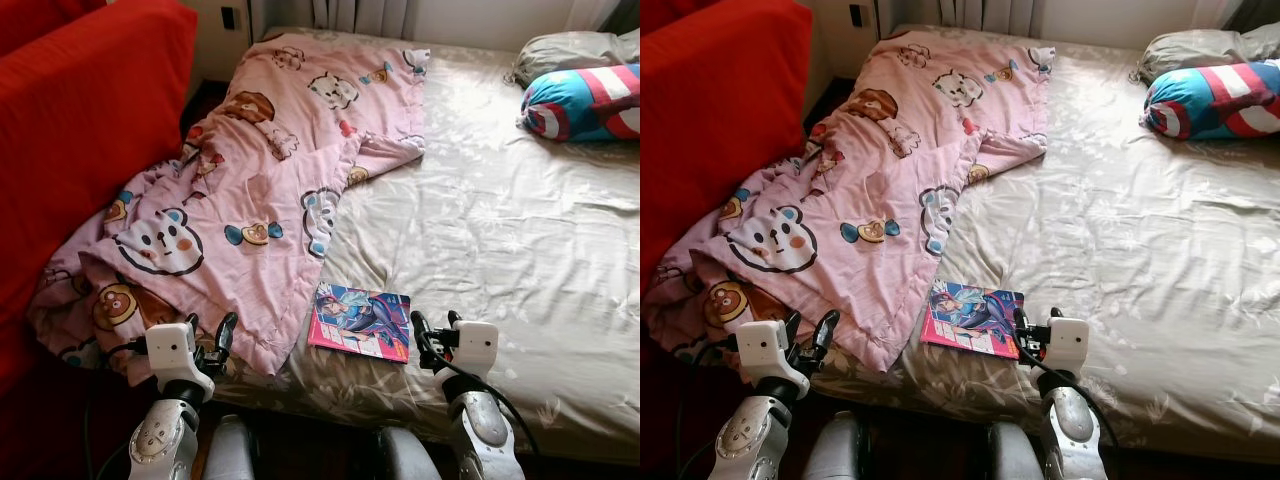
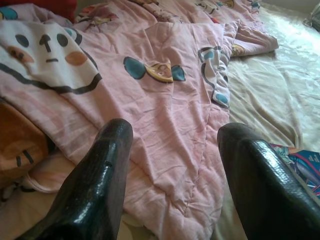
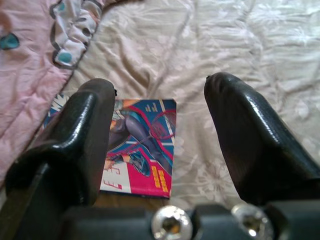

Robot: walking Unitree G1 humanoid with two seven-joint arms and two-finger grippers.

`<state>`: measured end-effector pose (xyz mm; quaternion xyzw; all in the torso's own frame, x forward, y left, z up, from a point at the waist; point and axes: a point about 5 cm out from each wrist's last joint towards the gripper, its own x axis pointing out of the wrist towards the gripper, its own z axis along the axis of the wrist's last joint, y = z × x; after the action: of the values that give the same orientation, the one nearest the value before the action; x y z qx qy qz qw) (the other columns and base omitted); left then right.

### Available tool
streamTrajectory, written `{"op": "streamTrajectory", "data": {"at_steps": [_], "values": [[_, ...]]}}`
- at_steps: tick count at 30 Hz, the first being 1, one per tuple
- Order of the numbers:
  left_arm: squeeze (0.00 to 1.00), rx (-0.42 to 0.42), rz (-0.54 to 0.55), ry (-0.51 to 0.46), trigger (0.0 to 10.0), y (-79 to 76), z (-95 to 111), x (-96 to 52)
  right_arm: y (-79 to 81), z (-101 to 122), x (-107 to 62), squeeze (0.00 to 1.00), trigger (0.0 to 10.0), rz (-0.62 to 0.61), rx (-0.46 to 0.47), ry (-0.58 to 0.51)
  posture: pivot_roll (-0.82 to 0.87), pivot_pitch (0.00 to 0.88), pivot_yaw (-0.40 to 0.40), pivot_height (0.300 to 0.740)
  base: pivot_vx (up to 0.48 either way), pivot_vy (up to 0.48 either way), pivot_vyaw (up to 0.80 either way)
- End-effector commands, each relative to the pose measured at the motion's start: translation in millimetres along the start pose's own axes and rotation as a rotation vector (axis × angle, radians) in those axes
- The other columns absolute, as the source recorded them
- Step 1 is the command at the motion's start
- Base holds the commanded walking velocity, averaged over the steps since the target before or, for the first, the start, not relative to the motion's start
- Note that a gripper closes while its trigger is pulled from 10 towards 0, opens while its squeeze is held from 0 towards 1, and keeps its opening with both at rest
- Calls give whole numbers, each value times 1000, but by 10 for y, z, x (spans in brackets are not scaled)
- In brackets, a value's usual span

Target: Clean up the room

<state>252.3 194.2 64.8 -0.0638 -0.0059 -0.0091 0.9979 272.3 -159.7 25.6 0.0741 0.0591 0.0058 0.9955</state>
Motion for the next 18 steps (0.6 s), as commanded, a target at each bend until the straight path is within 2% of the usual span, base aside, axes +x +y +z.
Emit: {"op": "streamTrajectory", "data": {"at_steps": [1, 17, 18], "values": [[0, -5, 5, 36, 10000, 14, -63, -44, -36, -69, -53, 0, 10000, -18, 10, 23, 65, 227, -48, 628, 0, 0, 0], [0, 5, 2, 56, 10000, 31, -72, -50, 28, -103, -54, 0, 10000, -2, 34, 33, 82, 217, -39, 628, 0, 0, 0], [0, 7, 2, 58, 10000, 33, -71, -49, 31, -105, -53, 0, 10000, -1, 35, 35, 82, 217, -39, 628, 0, 480, 0]]}}
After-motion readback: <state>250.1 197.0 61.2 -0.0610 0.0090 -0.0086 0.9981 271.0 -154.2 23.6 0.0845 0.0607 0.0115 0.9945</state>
